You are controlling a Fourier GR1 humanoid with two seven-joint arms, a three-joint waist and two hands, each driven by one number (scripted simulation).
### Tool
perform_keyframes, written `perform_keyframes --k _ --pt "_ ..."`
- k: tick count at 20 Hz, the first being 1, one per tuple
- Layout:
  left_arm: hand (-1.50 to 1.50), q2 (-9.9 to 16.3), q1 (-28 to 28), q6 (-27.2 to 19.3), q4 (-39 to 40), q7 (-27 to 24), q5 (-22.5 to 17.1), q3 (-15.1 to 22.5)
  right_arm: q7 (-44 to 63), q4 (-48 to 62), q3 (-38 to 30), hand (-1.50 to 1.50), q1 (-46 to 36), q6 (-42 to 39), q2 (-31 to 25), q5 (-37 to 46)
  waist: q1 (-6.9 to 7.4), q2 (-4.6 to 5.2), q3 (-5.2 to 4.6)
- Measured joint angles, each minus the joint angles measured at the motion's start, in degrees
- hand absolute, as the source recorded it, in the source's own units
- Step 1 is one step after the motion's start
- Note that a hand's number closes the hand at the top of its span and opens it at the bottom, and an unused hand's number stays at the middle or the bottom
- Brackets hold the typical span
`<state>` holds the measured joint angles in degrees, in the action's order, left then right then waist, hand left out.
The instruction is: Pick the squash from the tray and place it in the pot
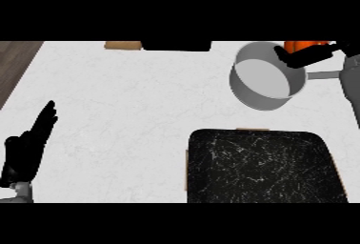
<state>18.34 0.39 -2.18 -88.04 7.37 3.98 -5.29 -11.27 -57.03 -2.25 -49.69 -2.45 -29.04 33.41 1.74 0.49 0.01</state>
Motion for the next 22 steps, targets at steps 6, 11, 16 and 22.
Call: perform_keyframes --k 6,11,16,22 --pt "0.0 -1.1 -0.55 -0.29 -0.3 -0.05 0.97 0.86 -6.98 17.97 0.65 1.5 -7.02 6.8 1.51 5.71 1.09 0.43 0.03" --pt "0.0 -1.0 -2.58 0.17 0.25 0.57 0.89 0.69 -10.06 29.46 -0.62 -1.5 -11.48 9.77 3.02 7.09 1.94 0.88 0.07" --pt "0.0 -0.75 -2.97 0.87 1.04 -0.06 0.75 0.35 -12.29 37.55 -3.52 -1.5 -14.49 8.48 4.64 5.16 2.29 1.07 0.09" --pt "0.0 -0.71 -2.89 1.04 0.4 0.57 0.97 0.26 -17.14 42.93 -6.68 -1.5 -15.95 7.91 5.27 2.86 2.57 1.19 0.13"
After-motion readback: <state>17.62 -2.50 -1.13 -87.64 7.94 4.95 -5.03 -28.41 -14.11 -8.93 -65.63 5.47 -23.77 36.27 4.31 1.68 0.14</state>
